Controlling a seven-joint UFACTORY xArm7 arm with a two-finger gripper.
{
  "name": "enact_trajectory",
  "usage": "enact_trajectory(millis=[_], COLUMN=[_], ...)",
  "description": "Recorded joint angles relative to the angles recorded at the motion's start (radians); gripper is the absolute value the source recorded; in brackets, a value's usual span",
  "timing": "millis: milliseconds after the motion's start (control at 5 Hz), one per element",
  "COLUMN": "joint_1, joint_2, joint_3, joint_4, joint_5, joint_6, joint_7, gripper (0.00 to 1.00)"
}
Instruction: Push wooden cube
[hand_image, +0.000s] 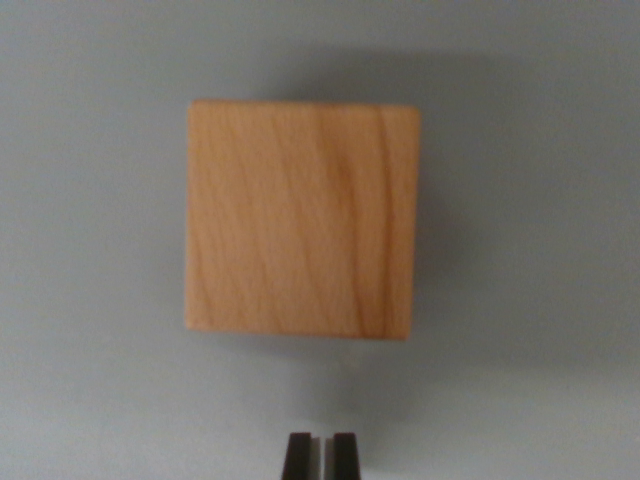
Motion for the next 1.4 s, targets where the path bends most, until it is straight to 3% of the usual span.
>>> enact_trajectory(millis=[600, 800, 1000, 1200, 1400], joint_1=[0.0001, 0.0001, 0.0001, 0.0002, 0.0002], joint_2=[0.017, 0.038, 0.038, 0.061, 0.061], joint_3=[0.0, 0.0, 0.0, 0.0, 0.0], joint_4=[0.028, 0.062, 0.062, 0.099, 0.099], joint_5=[-0.0002, -0.0005, -0.0005, -0.0008, -0.0008], joint_6=[0.011, 0.024, 0.024, 0.038, 0.038], joint_7=[0.0, 0.001, 0.001, 0.001, 0.001], gripper=[1.0, 1.0, 1.0, 1.0, 1.0])
